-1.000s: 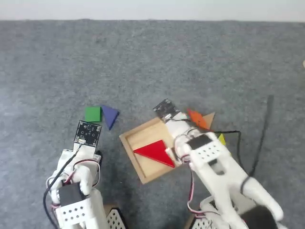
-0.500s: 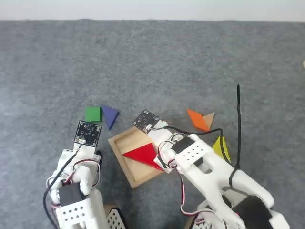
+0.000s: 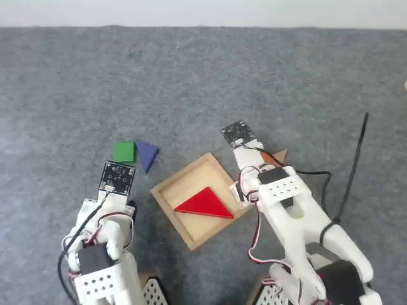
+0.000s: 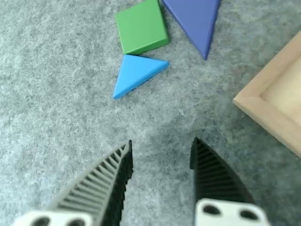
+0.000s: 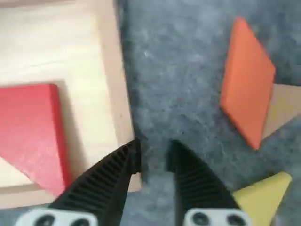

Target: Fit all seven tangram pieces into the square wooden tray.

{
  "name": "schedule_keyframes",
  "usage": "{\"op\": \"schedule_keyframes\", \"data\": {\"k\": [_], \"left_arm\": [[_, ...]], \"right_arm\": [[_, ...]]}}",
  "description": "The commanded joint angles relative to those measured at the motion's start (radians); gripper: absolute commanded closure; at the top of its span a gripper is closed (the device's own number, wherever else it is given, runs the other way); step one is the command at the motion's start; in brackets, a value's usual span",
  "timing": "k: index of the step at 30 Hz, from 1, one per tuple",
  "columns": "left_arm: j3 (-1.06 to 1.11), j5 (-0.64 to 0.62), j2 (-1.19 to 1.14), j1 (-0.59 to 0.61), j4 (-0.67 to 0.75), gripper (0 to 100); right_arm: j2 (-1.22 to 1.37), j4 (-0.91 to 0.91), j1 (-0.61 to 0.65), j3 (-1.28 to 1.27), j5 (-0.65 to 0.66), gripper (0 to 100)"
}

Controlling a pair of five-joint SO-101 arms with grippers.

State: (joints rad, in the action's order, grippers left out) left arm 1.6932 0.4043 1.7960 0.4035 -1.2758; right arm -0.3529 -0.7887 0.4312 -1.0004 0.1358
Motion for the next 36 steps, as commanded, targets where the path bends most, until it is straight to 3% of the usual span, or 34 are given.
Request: {"op": "schedule_keyframes", "data": {"k": [1, 5, 16, 21, 24, 32, 36], "left_arm": [[-0.01, 0.005, 0.018, 0.005, -0.006, 81], [-0.01, 0.005, 0.018, 0.005, -0.006, 81], [-0.01, 0.005, 0.018, 0.005, -0.006, 81], [-0.01, 0.005, 0.018, 0.005, -0.006, 81], [-0.01, 0.005, 0.018, 0.005, -0.006, 81], [-0.01, 0.005, 0.018, 0.005, -0.006, 81], [-0.01, 0.005, 0.018, 0.005, -0.006, 81]], "right_arm": [[0.007, 0.008, 0.042, 0.068, 0.006, 88.0], [0.01, 0.008, 0.113, 0.097, 0.006, 76.2], [0.426, 0.004, 0.12, 0.427, 0.043, 75.8], [0.486, -0.079, 0.114, 0.525, -0.003, 88.3], [0.501, -0.087, 0.073, 0.539, -0.086, 97.4], [0.506, -0.13, -0.18, 0.531, -0.308, 99.3], [0.501, -0.142, -0.274, 0.516, -0.344, 99.2]]}}
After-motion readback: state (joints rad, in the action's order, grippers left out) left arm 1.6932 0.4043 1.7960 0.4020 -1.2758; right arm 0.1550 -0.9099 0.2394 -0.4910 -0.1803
